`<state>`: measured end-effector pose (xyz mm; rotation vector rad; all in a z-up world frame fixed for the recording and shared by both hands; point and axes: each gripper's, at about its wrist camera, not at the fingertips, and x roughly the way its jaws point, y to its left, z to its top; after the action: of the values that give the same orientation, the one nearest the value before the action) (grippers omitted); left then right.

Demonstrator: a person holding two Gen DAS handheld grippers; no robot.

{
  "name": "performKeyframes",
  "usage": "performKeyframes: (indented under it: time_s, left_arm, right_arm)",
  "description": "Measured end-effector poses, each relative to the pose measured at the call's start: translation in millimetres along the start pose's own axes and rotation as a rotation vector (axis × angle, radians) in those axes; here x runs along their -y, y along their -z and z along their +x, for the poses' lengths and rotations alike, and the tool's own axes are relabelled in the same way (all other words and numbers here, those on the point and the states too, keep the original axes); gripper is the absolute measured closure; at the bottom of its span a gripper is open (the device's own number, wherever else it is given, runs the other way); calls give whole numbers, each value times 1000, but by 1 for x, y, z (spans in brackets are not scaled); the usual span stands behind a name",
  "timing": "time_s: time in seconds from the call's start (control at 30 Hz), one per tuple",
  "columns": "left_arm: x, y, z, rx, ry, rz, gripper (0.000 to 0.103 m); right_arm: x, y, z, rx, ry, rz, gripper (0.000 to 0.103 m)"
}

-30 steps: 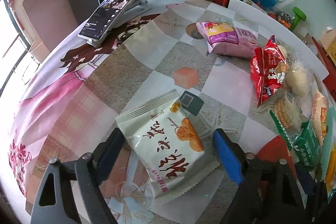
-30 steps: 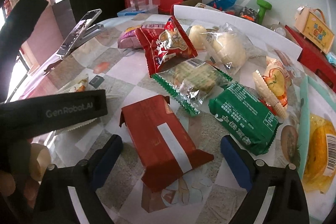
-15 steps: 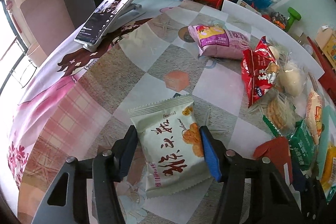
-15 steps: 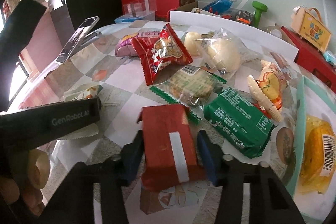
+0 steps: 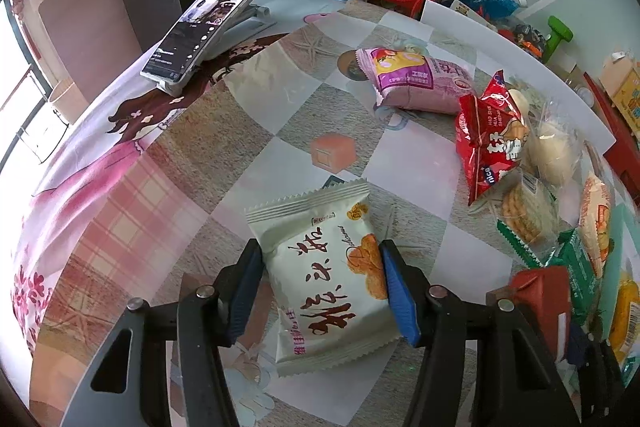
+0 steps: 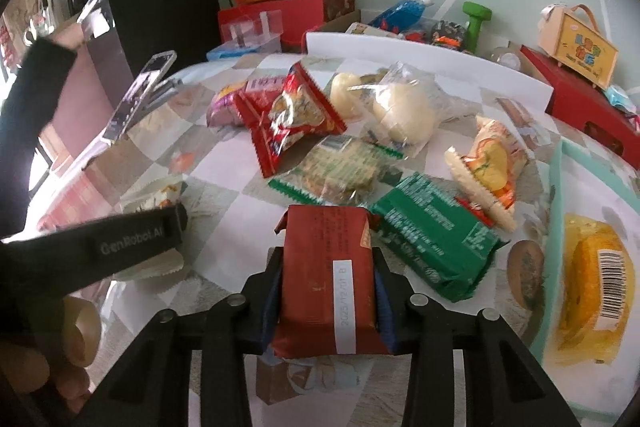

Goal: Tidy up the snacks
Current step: 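Grasp the white pastry bag with the left gripper while the right grasps the red box pack, then carry both packs into the white tray and open both grippers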

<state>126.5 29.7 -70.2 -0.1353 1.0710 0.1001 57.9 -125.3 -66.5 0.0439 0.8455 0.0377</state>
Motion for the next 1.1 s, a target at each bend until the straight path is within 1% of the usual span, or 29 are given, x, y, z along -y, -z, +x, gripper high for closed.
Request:
performKeyframes:
  time_s: [0.1,0.17,0.3,0.57,0.73,0.83,1.1]
  left_arm:
    - [-2,0,-3,-3,40,-18,48]
    - [0,0,-5,-2,60,-20,48]
    - [4,1,-12,8,75,-9,48]
    - [11,1,-33,55,109,1,48]
    - [23,-1,-43,75,136,25,48]
    - [34,-1,-48,83,167,46,48]
    - [61,-1,-61,115,209,102,48]
  right_arm:
    - [5,-5,-10,31,4,17,61]
    - [8,-7,-16,44,4,27,61]
    - [11,-11,-25,67,9,38,61]
    - [17,-17,-44,116,6,56,61]
    - [24,-16,-46,113,14,81,61]
    - [32,-16,-49,116,17,104,61]
    - [65,-18,-64,147,65,185,61]
